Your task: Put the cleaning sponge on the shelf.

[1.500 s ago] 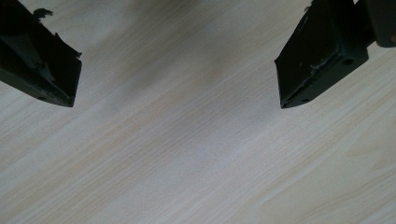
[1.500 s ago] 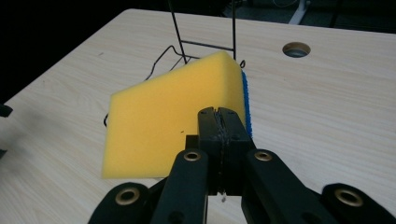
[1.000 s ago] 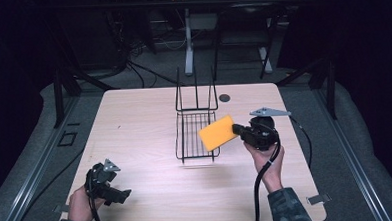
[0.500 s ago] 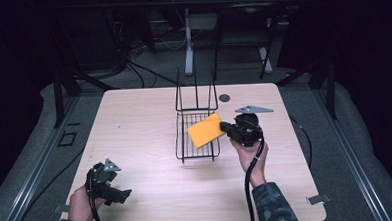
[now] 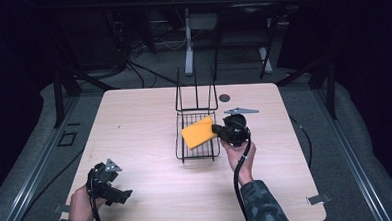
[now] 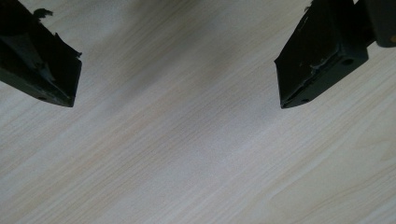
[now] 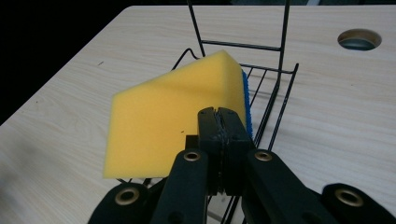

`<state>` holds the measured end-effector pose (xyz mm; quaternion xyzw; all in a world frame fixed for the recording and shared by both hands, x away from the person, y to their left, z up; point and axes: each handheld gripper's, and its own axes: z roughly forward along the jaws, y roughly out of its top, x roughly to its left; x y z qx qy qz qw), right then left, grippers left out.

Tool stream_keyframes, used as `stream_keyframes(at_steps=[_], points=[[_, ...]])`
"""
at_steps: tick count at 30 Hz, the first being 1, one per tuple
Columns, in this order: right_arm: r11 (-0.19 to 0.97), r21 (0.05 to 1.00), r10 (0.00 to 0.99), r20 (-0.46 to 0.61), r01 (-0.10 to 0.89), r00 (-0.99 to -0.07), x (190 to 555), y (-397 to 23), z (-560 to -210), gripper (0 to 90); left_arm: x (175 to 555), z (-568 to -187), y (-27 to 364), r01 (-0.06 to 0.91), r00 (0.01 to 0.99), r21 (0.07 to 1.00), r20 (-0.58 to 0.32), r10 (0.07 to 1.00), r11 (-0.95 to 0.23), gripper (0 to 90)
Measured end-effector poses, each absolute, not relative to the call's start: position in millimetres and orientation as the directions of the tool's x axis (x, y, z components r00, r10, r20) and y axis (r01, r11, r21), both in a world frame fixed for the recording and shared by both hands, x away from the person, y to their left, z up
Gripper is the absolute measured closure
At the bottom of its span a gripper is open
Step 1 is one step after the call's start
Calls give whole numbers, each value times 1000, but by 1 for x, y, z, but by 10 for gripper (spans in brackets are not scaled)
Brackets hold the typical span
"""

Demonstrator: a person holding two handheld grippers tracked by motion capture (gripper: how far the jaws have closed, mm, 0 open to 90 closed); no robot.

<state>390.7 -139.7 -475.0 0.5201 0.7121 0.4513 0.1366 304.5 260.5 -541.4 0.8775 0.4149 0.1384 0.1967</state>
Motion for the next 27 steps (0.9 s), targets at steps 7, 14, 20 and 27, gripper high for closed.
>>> stream_keyframes(at_steps=[7,14,20,27], points=[[68,766,868,270,639,-417,393,-132,-483,892,305,-541,261,674,618,460,77,782,-578,2],[52,748,876,283,661,-390,398,-129,-496,883,304,-541,261,673,619,459,78,781,-580,2],[32,722,883,304,692,-358,401,-128,-504,868,304,-541,261,673,620,459,78,781,-580,3],[47,702,888,297,710,-352,402,-128,-506,836,304,-542,259,669,629,450,82,773,-592,3]])
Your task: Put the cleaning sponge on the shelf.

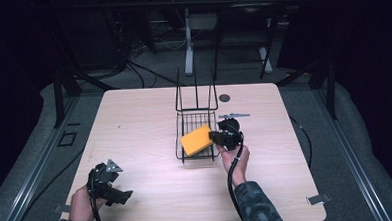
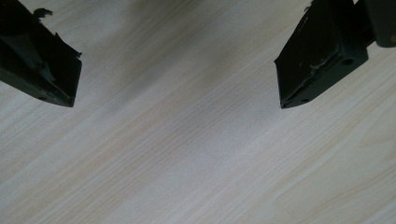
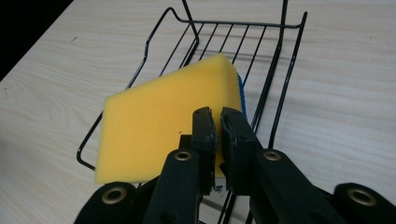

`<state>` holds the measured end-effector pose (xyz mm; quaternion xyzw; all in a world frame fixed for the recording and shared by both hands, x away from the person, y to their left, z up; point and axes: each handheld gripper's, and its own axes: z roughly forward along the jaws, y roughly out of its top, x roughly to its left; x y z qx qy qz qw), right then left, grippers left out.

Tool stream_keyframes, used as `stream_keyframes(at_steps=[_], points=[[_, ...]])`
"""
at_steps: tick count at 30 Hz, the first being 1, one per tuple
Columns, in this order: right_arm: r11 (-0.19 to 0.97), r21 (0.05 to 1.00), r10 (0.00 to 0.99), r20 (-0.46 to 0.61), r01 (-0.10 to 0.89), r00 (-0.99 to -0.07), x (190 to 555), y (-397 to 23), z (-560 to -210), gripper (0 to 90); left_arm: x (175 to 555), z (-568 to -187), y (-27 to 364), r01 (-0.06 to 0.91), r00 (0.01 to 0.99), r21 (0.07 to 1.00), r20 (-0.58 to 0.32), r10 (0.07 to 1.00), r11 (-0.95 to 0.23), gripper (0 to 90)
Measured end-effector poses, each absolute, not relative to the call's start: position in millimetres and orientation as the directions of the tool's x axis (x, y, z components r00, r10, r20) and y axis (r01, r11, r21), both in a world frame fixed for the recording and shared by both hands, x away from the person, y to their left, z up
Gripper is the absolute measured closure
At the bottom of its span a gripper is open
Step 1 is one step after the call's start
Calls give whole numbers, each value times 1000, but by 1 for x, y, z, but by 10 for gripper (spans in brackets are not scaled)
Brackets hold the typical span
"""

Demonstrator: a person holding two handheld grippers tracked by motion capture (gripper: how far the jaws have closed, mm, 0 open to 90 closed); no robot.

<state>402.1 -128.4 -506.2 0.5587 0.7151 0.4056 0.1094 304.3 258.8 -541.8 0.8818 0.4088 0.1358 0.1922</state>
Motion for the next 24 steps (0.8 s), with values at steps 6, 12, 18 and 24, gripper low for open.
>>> stream_keyframes(at_steps=[6,12,18,24], points=[[55,678,893,294,733,-340,401,-132,-508,807,305,-542,258,668,632,445,84,771,-596,3],[73,649,895,292,757,-336,399,-133,-507,760,305,-542,258,670,630,445,85,772,-595,3],[73,620,899,298,781,-320,398,-132,-508,670,305,-542,258,670,630,445,83,772,-594,3],[94,599,906,279,795,-317,395,-128,-508,585,305,-542,259,669,631,444,84,771,-596,3]])
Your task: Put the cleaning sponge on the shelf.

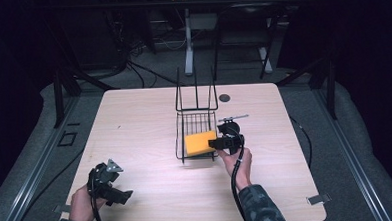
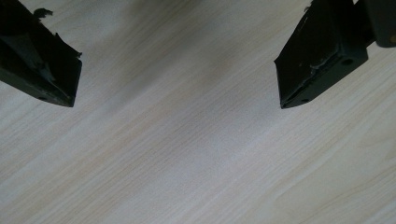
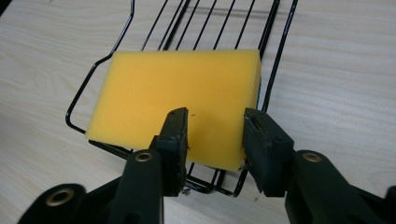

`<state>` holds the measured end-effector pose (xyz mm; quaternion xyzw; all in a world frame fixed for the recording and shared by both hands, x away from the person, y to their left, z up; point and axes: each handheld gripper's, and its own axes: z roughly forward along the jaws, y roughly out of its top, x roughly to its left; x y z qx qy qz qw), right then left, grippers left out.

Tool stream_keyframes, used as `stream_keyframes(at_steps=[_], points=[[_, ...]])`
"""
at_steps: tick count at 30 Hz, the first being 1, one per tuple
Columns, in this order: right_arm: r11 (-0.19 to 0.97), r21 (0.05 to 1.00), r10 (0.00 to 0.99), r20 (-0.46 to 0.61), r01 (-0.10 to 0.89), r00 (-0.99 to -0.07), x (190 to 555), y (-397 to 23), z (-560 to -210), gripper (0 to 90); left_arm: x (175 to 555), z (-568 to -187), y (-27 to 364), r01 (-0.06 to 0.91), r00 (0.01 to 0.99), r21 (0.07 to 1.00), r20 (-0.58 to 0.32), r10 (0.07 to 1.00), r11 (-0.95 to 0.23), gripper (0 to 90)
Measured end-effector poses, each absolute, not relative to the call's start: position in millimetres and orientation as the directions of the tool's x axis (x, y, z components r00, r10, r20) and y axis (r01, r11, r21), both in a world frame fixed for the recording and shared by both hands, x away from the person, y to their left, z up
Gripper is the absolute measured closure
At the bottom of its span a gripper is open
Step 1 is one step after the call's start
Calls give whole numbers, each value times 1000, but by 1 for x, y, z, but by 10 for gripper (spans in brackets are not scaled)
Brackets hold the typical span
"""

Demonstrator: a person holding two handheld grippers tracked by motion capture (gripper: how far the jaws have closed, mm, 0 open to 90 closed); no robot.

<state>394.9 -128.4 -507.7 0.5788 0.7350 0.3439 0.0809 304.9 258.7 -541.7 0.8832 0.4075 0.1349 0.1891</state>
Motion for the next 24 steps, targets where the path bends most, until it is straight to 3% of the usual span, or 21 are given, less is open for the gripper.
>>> stream_keyframes(at_steps=[10,17,24], points=[[149,589,908,237,794,-345,389,-126,-506,536,305,-542,258,669,630,443,86,771,-596,3],[155,615,910,214,773,-354,384,-132,-495,376,305,-542,259,669,631,444,84,771,-596,3],[165,639,905,206,752,-373,375,-143,-483,289,305,-542,258,669,631,444,85,771,-596,3]])
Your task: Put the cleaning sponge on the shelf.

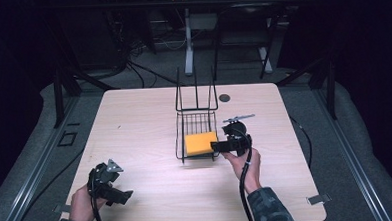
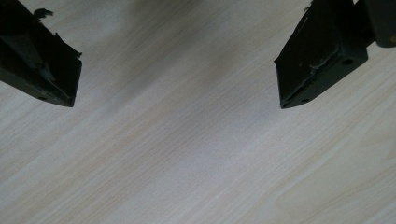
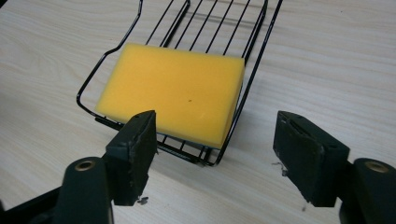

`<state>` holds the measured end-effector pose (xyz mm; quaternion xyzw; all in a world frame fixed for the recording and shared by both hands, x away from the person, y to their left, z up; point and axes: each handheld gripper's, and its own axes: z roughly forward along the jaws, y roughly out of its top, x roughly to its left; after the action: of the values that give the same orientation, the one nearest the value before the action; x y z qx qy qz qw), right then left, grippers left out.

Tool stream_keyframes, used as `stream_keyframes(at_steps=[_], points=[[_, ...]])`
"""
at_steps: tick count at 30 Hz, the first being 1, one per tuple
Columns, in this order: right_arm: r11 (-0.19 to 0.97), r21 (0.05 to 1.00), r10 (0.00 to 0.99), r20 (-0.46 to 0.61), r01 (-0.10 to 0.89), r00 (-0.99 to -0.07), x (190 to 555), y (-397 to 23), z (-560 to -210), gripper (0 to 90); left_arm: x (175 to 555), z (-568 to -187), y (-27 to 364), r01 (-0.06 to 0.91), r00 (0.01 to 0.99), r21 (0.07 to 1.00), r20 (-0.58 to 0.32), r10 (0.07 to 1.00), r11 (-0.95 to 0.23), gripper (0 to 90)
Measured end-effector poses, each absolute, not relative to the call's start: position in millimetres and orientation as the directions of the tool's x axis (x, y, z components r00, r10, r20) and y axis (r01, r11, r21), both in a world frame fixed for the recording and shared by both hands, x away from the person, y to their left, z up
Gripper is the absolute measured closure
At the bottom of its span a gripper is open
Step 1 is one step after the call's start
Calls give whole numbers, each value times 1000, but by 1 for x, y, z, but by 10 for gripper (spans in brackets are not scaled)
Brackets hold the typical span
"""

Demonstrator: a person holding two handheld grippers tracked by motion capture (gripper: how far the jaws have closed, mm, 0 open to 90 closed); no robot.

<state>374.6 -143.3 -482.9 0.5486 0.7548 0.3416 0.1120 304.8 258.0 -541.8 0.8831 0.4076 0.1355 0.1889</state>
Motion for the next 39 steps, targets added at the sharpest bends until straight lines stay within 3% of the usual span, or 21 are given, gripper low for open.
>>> stream_keyframes(at_steps=[14,23,39], points=[[233,709,884,132,666,-449,335,-169,-449,155,305,-542,258,669,630,445,84,772,-595,3],[255,723,881,100,643,-462,302,-194,-439,123,304,-542,258,669,631,444,86,771,-597,3],[261,693,910,55,672,-410,255,-240,-468,66,303,-543,258,666,636,445,80,768,-598,3]])
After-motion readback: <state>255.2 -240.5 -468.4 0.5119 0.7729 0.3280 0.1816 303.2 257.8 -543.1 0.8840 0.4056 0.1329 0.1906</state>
